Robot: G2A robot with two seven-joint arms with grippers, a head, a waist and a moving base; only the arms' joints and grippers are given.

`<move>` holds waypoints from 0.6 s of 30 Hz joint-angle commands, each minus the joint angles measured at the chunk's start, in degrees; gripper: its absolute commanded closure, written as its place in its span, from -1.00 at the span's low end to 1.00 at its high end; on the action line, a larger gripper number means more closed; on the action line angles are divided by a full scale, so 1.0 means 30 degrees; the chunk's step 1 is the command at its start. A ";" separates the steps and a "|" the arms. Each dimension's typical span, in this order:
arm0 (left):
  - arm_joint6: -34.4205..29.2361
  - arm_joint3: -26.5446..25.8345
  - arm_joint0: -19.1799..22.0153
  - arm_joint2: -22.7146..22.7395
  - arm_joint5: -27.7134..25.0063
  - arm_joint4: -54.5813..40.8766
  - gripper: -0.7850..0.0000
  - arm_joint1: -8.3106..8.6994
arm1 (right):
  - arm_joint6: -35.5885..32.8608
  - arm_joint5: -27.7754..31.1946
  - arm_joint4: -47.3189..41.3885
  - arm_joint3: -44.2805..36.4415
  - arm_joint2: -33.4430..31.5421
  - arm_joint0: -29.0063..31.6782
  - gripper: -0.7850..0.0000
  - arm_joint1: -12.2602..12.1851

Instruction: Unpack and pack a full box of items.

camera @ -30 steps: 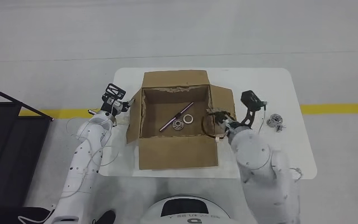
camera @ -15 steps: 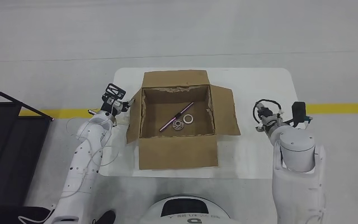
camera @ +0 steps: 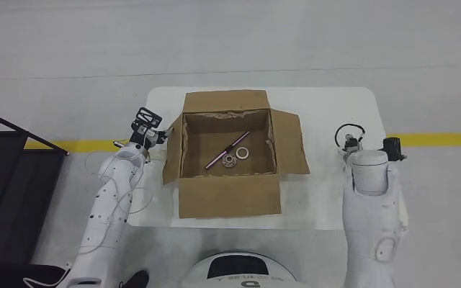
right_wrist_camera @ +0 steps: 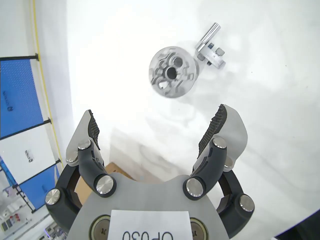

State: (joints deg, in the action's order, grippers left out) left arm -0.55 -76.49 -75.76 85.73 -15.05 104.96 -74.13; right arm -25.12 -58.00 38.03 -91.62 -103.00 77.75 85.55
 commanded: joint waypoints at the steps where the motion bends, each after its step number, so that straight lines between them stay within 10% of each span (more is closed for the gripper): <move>1: 0.0000 0.0000 0.0000 0.0000 0.0000 0.0000 -1.00 0.0000 | -0.0025 0.0001 0.0313 0.2076 -0.0346 -0.1138 -1.00 0.0105; 18: 0.0000 0.0000 0.0000 0.0000 0.0000 0.0000 -1.00 0.0000 | -0.1896 0.0001 0.1892 0.0611 -0.4016 -0.1417 -1.00 0.1191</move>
State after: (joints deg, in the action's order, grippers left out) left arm -0.55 -76.49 -75.76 85.73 -15.05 104.96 -74.14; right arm -30.49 -58.00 43.17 -90.12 -114.98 73.89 88.97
